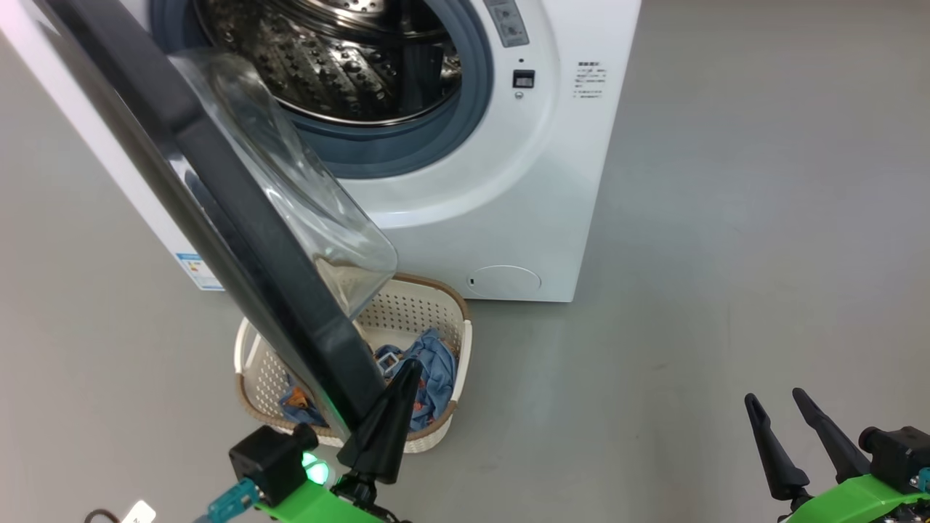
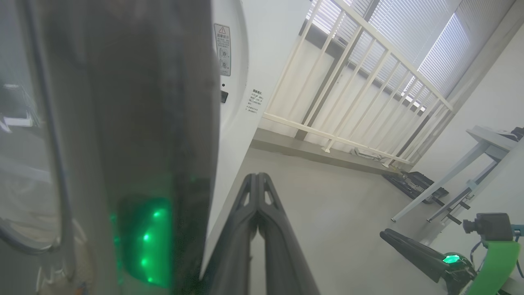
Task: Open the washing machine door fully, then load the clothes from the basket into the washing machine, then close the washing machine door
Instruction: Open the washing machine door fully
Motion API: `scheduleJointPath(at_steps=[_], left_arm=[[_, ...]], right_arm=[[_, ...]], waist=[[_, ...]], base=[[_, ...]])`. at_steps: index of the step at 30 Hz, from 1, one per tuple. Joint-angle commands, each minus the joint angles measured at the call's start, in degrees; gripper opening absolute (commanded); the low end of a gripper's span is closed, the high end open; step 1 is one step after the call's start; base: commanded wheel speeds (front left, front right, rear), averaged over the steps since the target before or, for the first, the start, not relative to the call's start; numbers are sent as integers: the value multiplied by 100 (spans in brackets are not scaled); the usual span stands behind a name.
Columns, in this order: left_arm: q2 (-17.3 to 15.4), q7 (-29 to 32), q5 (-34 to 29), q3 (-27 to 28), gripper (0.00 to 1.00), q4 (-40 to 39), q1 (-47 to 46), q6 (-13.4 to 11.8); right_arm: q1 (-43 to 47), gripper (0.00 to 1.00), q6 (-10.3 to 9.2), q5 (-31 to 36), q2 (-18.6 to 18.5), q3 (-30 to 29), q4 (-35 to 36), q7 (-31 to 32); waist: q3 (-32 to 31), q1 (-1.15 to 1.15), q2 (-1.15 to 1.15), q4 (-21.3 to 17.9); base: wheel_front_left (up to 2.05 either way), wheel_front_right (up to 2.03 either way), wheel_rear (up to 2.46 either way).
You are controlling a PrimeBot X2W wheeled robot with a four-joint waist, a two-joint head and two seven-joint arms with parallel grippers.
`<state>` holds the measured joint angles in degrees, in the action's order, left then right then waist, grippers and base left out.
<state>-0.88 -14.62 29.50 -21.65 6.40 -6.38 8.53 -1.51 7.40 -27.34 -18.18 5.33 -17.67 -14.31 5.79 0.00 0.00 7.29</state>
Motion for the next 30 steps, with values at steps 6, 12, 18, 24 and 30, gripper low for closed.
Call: scheduleJointPath(at_steps=[6, 12, 18, 24, 30], left_arm=[[-199, -38, -17, 559, 0, -110, 41, -104], [-199, -38, -60, 639, 0, -188, 172, -104], [-199, -38, -106, 784, 0, -327, 330, -133], [-199, -38, -178, 926, 0, -452, 502, -243], [-199, -38, -251, 1078, 0, -573, 657, -349]], right_arm=[[-147, 100, 9, 59, -173, 134, 151, -69], [-123, 100, 9, 60, -188, 138, 161, -69], [-124, 100, 9, 53, -207, 158, 160, -69], [-108, 100, 9, 59, -196, 163, 161, -69], [-97, 100, 9, 64, -181, 187, 164, -69]], waist=[[-26, 0, 0, 148], [-46, 0, 0, 285], [-40, 0, 0, 448], [-47, 0, 0, 575], [-51, 0, 0, 695]], base=[[0, 0, 0], [0, 0, 0], [0, 0, 0], [0, 0, 0], [0, 0, 0]])
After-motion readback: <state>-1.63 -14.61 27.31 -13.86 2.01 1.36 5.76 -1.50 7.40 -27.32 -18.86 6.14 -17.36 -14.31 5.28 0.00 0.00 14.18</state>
